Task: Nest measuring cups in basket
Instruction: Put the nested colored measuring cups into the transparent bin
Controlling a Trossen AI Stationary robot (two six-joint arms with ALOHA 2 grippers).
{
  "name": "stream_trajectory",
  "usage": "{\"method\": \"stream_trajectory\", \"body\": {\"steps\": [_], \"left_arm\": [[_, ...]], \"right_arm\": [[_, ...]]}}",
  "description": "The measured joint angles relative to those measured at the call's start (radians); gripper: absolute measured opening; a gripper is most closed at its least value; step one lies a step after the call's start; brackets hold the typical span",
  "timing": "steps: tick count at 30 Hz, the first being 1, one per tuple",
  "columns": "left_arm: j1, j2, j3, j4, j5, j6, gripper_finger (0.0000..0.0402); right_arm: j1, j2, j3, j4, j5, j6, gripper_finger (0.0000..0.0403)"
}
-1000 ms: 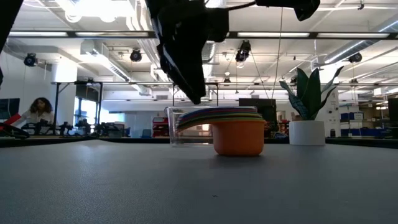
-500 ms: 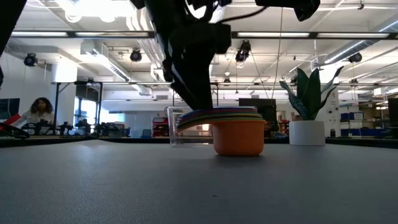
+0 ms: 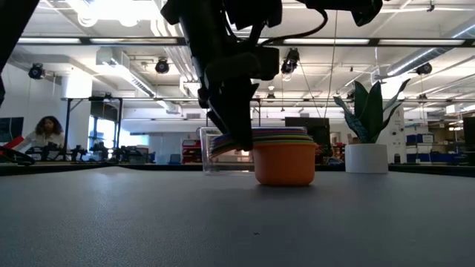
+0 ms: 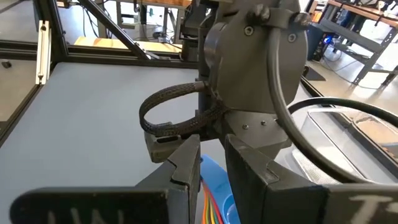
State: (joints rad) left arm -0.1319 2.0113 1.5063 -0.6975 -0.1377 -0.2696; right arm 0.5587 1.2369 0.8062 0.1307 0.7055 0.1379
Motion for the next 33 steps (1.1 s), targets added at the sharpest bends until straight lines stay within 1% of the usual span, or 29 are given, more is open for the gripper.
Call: {"method": "stream_trajectory", "body": {"steps": [8, 10, 12, 18, 25, 27, 33], "left_arm": [[0.005, 0.0, -0.018, 0.005, 0.05, 0.014, 0.0167], [0.005, 0.0, -0.025, 0.006, 0.051, 0.014, 0.0147], [0.005, 0.0, -0.033, 0.008, 0.052, 0.015, 0.0139], [0.005, 0.0, -0.049, 0.018, 0.051, 0.015, 0.0146], [0.005, 0.0, -0.05, 0.029, 0.048, -0.001, 0.0144], [0.005, 0.0, -0.05, 0.034, 0.046, -0.008, 0.0156], [0.005, 0.0, -0.05, 0.034, 0.011, -0.019, 0.0213]], "right_arm": [[0.0, 0.0, 0.0, 0.0, 0.0, 0.0, 0.0066], [0.0, 0.0, 0.0, 0.0, 0.0, 0.0, 0.0066], [0.0, 0.0, 0.0, 0.0, 0.0, 0.0, 0.0066], [0.0, 0.0, 0.0, 0.0, 0.0, 0.001, 0.0066], [0.0, 0.0, 0.0, 0.001, 0.0, 0.001, 0.0066], [0.0, 0.0, -0.001, 0.001, 0.0, 0.006, 0.0066], [0.0, 0.0, -0.005, 0.001, 0.0, 0.011, 0.0066]]}}
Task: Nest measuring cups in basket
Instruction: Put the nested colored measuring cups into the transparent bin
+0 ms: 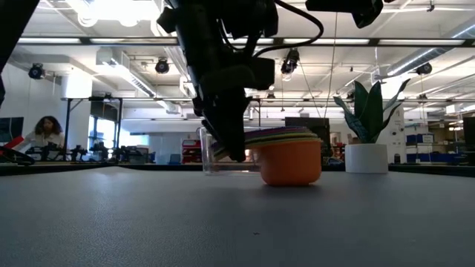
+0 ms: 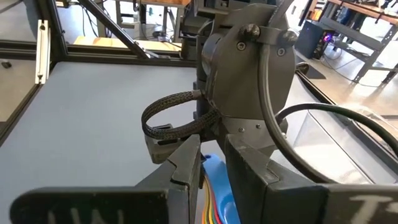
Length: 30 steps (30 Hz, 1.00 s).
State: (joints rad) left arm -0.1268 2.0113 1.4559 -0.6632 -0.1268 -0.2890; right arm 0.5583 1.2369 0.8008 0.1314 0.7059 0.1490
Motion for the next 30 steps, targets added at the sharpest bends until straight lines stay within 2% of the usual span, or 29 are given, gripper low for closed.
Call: {"method": "stream_trajectory", "body": {"steps": [5, 9, 14, 22, 30], "left_arm": [[0.0, 0.0, 0.0, 0.001, -0.003, 0.0, 0.0241], [0.0, 0.0, 0.0, 0.007, -0.003, 0.007, 0.024], [0.0, 0.0, 0.0, 0.007, -0.002, 0.014, 0.0214], [0.0, 0.0, 0.0, 0.006, -0.002, 0.026, 0.0123], [0.001, 0.0, 0.0, 0.006, -0.002, 0.037, 0.0122]], "right_arm": [[0.0, 0.0, -0.001, 0.0, 0.0, 0.0, 0.0066], [0.0, 0.0, -0.001, 0.0, 0.0, 0.0, 0.0066], [0.0, 0.0, -0.001, 0.0, 0.0, 0.0, 0.0066], [0.0, 0.0, -0.001, 0.0, 0.001, 0.0, 0.0066], [0.0, 0.0, -0.001, 0.0, 0.001, 0.0, 0.0066]]}}
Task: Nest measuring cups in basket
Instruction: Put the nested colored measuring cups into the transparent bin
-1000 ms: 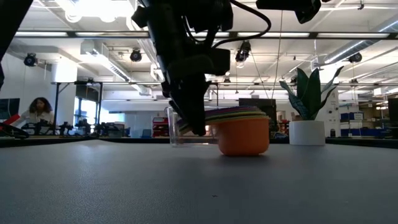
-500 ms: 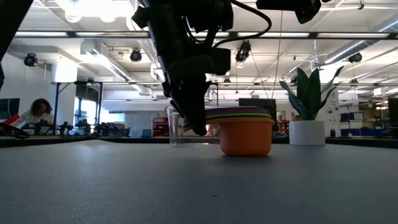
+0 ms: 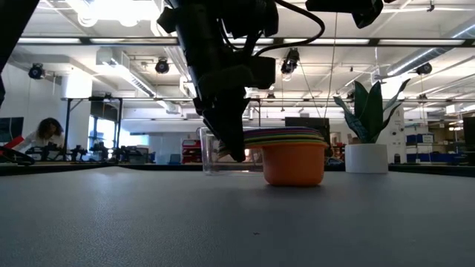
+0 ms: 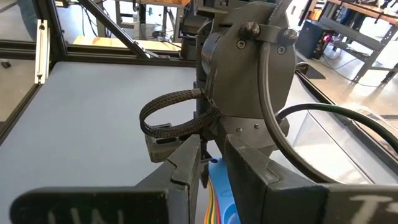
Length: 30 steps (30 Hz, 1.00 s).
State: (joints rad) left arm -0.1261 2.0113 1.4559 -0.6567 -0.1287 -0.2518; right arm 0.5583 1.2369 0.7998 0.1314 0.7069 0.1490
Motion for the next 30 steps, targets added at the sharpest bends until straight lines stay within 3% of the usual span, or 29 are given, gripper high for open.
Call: {"method": "stream_trajectory", "body": {"steps": [30], "left_arm": [[0.046, -0.159, 0.005, -0.104, -0.046, 0.075, 0.0122]], "right_arm": [[0.0, 0.0, -0.002, -0.015, 0.0, -0.003, 0.0066]]}}
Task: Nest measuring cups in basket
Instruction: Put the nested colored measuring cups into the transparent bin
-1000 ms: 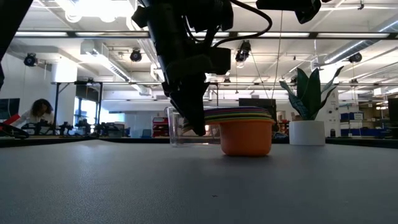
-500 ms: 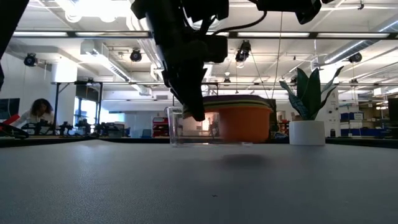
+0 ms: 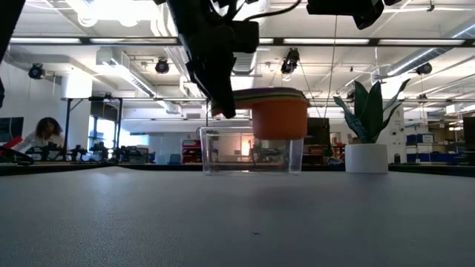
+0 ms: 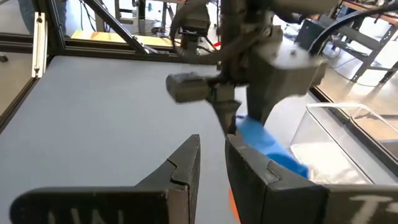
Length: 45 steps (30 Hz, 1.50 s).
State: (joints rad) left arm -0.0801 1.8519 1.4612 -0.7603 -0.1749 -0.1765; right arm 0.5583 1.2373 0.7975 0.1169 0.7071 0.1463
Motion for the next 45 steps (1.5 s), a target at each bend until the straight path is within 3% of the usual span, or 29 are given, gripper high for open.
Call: {"method": "stream_trajectory", "body": {"steps": [10, 21, 28, 45], "left_arm": [[0.145, -0.083, 0.0, -0.02, 0.01, 0.167, 0.0122], [0.434, -0.121, 0.009, 0.004, 0.177, 0.462, 0.0122], [0.56, -0.1, 0.047, 0.077, 0.29, 0.537, 0.0122], [0.621, 0.081, 0.048, 0.17, 0.349, 0.615, 0.0122]], "right_arm": [[0.0, 0.0, 0.0, -0.008, 0.0, 0.0, 0.0066], [0.0, -0.006, 0.0, -0.007, 0.0, -0.017, 0.0066], [0.0, -0.012, 0.0, -0.008, 0.001, -0.046, 0.0066], [-0.002, -0.012, 0.0, -0.008, 0.001, -0.053, 0.0066]]}}
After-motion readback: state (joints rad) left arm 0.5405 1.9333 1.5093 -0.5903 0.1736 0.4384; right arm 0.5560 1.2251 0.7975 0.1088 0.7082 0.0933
